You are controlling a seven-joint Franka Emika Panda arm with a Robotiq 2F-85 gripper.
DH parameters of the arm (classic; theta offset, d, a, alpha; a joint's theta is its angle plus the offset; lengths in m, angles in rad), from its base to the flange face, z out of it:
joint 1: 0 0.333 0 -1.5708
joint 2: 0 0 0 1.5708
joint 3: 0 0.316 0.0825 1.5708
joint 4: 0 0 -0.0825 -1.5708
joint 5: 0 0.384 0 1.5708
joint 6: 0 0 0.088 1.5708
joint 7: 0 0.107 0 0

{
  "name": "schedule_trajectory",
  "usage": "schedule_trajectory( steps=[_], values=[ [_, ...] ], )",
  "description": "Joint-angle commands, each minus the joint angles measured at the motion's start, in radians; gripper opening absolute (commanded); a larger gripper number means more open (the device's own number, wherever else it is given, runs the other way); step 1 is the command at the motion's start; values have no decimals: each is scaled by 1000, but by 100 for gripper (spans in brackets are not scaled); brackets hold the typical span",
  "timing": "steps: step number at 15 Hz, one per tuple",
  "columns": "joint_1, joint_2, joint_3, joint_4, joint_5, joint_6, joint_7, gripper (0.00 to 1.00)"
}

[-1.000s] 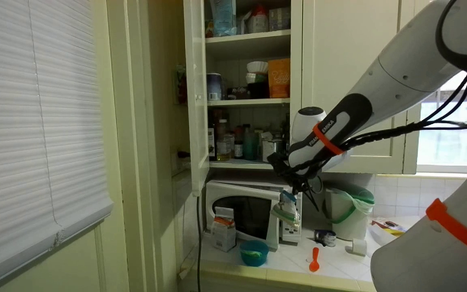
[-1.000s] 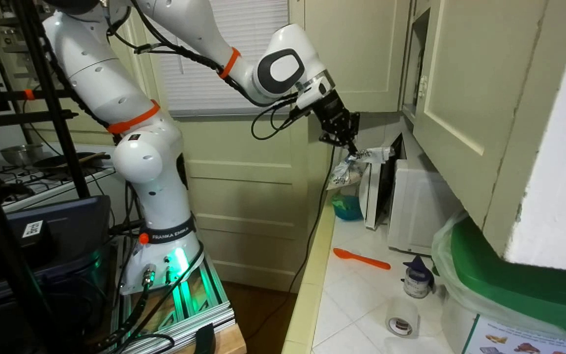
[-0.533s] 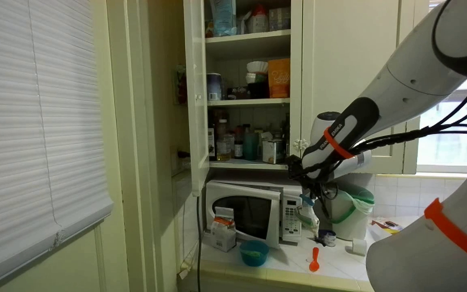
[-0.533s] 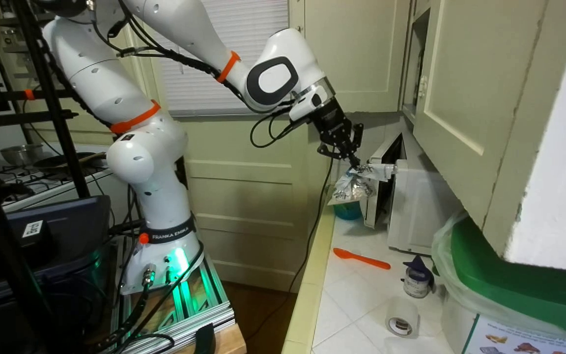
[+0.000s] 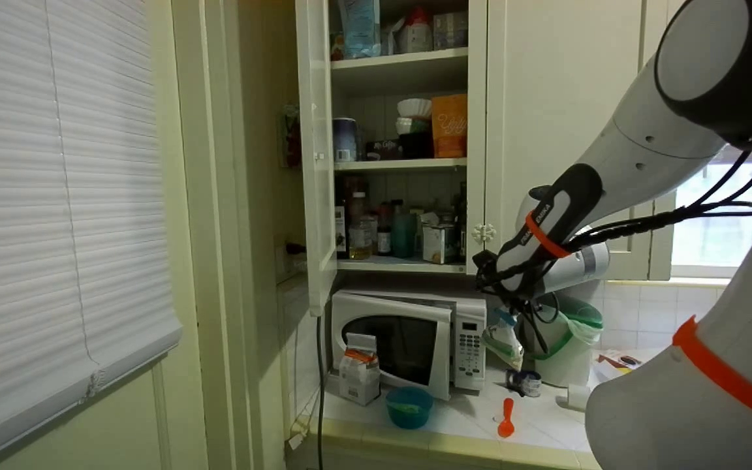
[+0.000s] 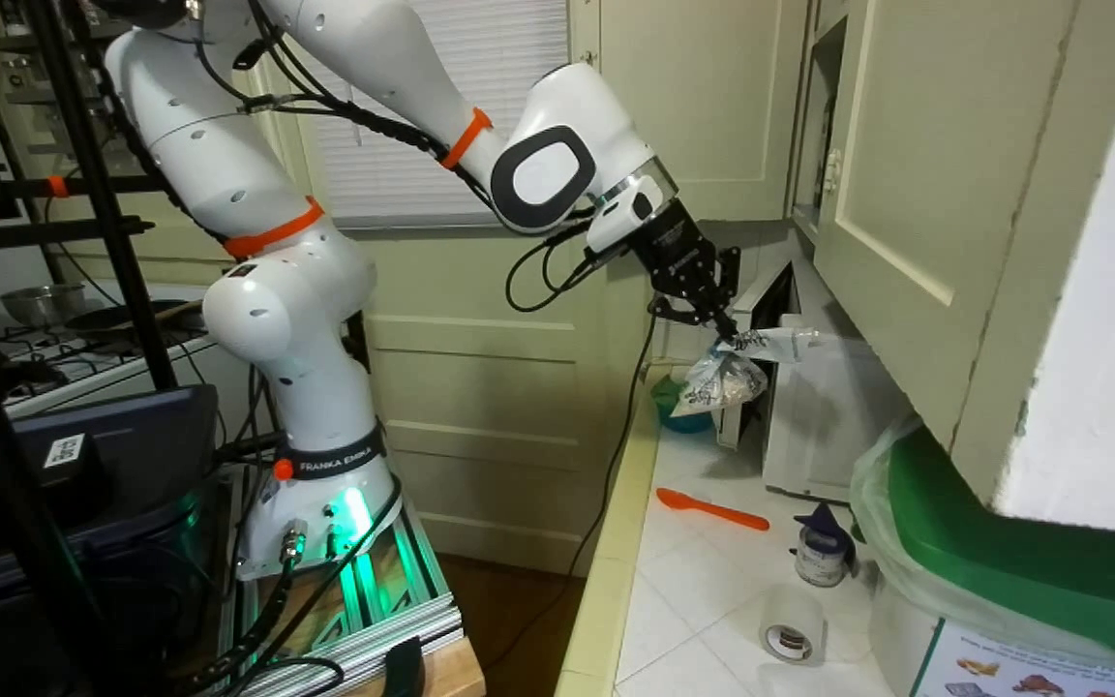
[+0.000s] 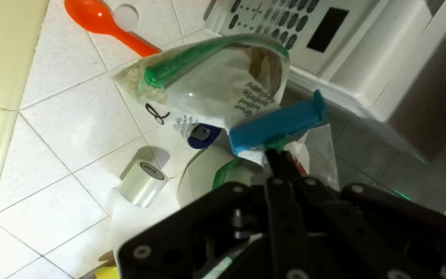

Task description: Move the white packet to the counter.

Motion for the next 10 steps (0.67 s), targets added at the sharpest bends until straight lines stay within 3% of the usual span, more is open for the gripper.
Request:
schedule_trajectory(
  steps=[1, 6, 7, 8, 10],
  values=[
    [-37, 33, 4, -37, 55, 67, -22, 0],
    [-38, 106, -27, -15, 19, 124, -23, 0],
    [-30, 115, -35, -15, 26, 129, -29, 26],
    [-20, 121, -46, -15, 30, 137, -39, 27],
    [-21, 119, -48, -14, 26, 132, -37, 41]
  ],
)
